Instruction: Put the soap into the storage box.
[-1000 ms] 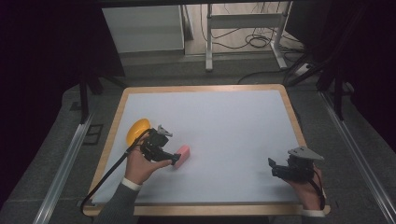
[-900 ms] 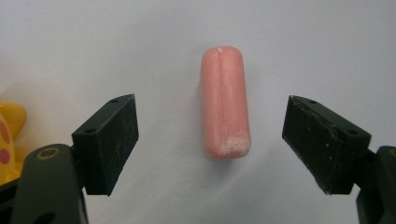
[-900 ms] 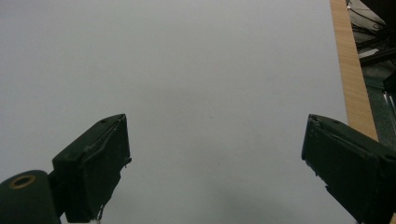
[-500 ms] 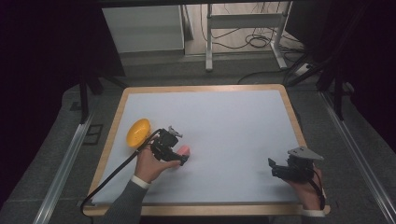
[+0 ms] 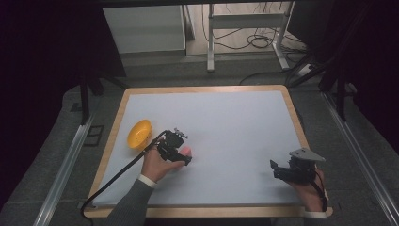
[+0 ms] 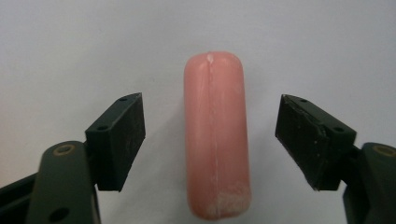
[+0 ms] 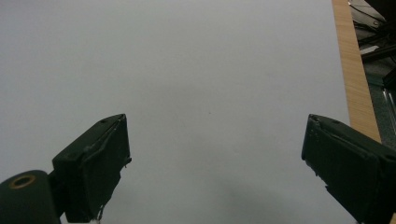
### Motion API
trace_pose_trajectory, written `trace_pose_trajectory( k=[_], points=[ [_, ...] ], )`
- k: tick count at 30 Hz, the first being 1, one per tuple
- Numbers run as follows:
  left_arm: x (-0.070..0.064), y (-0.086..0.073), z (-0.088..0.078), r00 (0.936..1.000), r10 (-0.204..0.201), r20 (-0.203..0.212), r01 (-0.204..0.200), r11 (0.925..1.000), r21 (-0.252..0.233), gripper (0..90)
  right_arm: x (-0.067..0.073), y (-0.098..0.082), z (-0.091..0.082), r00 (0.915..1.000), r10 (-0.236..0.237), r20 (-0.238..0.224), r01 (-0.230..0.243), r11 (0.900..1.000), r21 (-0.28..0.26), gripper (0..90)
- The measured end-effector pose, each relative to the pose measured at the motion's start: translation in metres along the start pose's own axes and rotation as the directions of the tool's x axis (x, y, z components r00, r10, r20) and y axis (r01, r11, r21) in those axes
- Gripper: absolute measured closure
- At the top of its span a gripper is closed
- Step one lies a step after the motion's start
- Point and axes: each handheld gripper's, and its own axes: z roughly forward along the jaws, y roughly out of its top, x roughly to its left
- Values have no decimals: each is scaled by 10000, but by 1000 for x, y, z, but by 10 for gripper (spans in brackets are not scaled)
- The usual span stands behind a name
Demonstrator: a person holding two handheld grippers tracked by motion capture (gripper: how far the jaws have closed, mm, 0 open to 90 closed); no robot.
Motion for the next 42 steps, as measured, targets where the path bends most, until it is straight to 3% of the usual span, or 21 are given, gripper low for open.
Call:
trace_pose_trajectory(
  k=[15, 22, 28, 42],
  points=[
    [1, -1, 16, 9999, -118, -58, 120, 9991, 400, 393, -1, -1, 0, 10000, 22, 39, -22, 10000, 19, 75],
    [5, -4, 18, 9991, -291, 294, 286, 9995, 163, 596, -1, -1, 0, 10000, 35, 65, -35, 10000, 13, 75],
    [7, -5, 15, 9990, -275, 348, 271, 9996, 114, 601, -1, 0, -1, 10000, 11, 80, -11, 10000, -7, 75],
    [17, -5, -16, 9988, -292, 404, 316, 9977, -602, 600, -3, -1, -2, 9999, 69, 106, -68, 10000, -53, 75]
  ],
)
